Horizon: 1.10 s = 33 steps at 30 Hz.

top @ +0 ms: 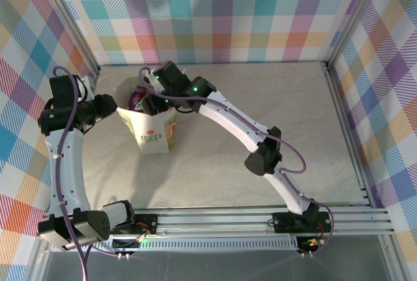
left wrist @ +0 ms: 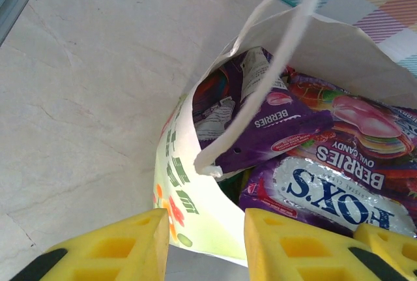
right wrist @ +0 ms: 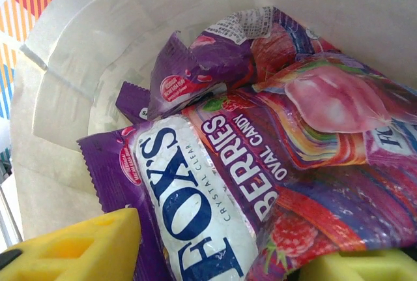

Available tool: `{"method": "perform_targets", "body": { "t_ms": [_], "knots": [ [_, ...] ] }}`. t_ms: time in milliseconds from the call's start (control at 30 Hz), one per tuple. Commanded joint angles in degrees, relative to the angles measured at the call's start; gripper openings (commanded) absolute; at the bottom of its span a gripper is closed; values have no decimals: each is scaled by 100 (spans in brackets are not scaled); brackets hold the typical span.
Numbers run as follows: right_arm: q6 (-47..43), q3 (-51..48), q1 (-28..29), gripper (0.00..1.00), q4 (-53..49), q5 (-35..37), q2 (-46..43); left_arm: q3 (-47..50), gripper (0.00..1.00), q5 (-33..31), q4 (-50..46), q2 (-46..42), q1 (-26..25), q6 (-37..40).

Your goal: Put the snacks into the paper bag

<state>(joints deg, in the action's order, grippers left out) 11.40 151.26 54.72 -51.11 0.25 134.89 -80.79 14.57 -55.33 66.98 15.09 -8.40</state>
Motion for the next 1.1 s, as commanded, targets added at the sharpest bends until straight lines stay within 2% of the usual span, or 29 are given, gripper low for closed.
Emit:
{"method": "perform_targets", "body": {
  "t_ms": [0, 367, 500, 700, 1067],
  "knots": [
    [-36, -43, -14, 61, -17, 184, -571, 22, 36, 124, 44, -18, -4, -82],
    [282, -409, -12, 61, 149, -102, -1434, -81, 36, 55, 9, -39, 1, -48],
    [334, -545, -7, 58, -113, 286, -1733, -194, 36, 37, 0, 31, -1, -21],
    [404, -1186, -16, 61, -536, 1104, -2164, -288, 36, -2, 29, 127, -4, -21],
    [569, -1032, -98, 66, -528, 1293, -1910, -784, 39, -232, -88, 504, 1, 223]
  ]
}}
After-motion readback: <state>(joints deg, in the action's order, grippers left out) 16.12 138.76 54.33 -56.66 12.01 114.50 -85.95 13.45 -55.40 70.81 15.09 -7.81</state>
